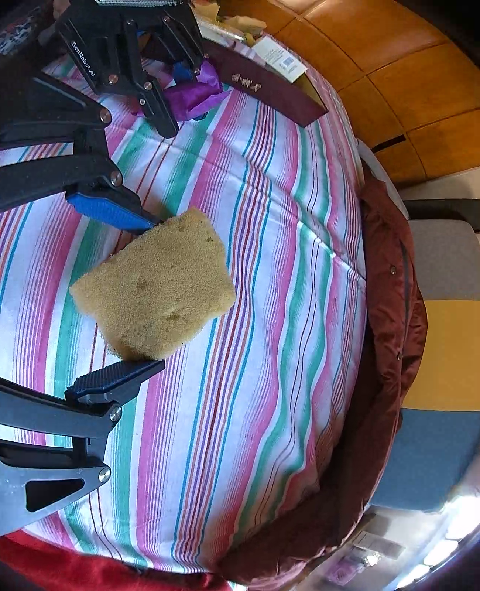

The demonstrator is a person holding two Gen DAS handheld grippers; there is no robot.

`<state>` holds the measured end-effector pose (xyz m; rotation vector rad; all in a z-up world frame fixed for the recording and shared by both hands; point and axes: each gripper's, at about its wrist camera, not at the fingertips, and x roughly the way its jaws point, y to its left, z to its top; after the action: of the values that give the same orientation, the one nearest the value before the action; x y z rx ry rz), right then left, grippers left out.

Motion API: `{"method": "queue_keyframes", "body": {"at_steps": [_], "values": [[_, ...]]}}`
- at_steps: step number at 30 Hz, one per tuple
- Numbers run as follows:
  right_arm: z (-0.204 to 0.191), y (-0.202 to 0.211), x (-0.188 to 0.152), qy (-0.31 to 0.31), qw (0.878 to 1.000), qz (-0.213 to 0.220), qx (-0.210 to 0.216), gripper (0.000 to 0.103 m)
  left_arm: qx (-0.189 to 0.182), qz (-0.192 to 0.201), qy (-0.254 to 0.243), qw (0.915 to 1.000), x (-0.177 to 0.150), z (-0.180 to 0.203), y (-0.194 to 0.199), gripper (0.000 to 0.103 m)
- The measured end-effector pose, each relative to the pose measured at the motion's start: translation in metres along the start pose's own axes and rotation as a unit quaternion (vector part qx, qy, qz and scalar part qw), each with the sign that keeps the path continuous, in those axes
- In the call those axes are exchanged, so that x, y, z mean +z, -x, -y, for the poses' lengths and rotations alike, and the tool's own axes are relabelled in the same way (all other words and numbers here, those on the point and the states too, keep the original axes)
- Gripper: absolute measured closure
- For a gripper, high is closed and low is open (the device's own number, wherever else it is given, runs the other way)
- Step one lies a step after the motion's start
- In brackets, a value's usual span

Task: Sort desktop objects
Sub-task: 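Carry the purple snack and yellow sponge over the gold tray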

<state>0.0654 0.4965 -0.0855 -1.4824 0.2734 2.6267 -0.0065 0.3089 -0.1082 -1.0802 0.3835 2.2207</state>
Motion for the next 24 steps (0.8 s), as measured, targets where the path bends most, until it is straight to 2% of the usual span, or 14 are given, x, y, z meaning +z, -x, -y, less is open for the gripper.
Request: {"method": "queue_keyframes", "body": {"at_steps": [12,24], "values": [[-0.024,-0.004,-0.004,0.028,1.000,-0.006,0.007,0.038,0.004,0.026,0.004,0.9996,0.000,-0.011,0.030,0.068],[-0.048,-0.005,-0.009,0.044,0.999,-0.019,0.015,0.041,-0.001,0.031,0.009,0.9995,-0.007,-0.018,0.044,0.068]]}}
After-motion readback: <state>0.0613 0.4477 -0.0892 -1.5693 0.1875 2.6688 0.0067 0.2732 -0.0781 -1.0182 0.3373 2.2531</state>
